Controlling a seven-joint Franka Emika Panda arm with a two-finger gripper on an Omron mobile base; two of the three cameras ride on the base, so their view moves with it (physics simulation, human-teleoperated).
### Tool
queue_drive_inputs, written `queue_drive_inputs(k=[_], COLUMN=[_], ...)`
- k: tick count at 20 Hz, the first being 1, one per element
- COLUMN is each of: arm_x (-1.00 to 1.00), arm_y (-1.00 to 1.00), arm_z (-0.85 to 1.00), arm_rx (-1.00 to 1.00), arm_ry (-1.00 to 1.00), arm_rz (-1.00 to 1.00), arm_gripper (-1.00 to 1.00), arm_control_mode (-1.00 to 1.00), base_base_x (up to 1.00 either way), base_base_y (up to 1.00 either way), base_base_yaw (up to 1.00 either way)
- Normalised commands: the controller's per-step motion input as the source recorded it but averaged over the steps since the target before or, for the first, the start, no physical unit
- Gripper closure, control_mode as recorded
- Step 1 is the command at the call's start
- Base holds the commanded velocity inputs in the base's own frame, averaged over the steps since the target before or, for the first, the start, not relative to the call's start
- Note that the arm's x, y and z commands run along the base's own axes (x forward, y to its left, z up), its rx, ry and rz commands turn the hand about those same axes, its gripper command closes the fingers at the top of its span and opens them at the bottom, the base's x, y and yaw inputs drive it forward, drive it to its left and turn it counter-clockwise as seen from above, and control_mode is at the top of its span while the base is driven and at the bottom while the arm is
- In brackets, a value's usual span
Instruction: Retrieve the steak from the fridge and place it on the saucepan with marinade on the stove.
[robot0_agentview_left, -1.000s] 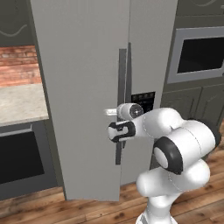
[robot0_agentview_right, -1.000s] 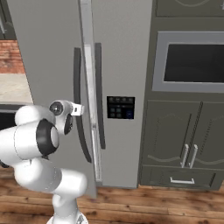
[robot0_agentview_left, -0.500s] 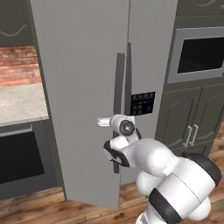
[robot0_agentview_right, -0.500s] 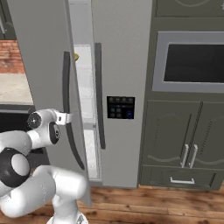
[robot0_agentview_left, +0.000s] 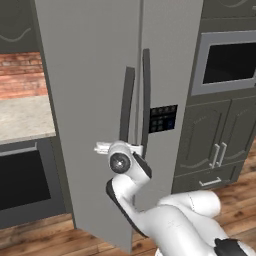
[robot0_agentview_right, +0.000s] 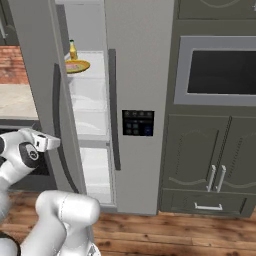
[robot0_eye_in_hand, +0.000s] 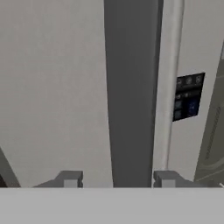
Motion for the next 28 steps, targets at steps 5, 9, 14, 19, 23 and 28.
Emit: queue_drive_inputs(k=[5,9,14,19,23,28], arm_x=[-1.00,-0.89,-0.74,-0.28,-0.23,-0.03], arm_y=[0.01,0.00,-0.04,-0.50,-1.00,-1.00], arm_z=[0.76,0.92,0.20,0.03,0.44,0.65], arm_rx=[0.00,0.00,0.00,0.09,0.36,0.36], arm_ry=[0.05,0.06,-0.01,0.00,0.00,0.03], arm_rz=[-0.15,-0.14,-0.05,0.00,-0.01,0.00], arm_gripper=[-1.00,-1.00,-1.00,-1.00,-1.00,-1.00], arm_control_mode=[-1.00,-1.00,-1.00,-1.00,-1.00,-1.00], base_base_x=[0.00,0.00,0.00,0.00,0.00,0.00], base_base_y=[0.00,0.00,0.00,0.00,0.00,0.00], base_base_yaw=[0.00,0.00,0.00,0.00,0.00,0.00])
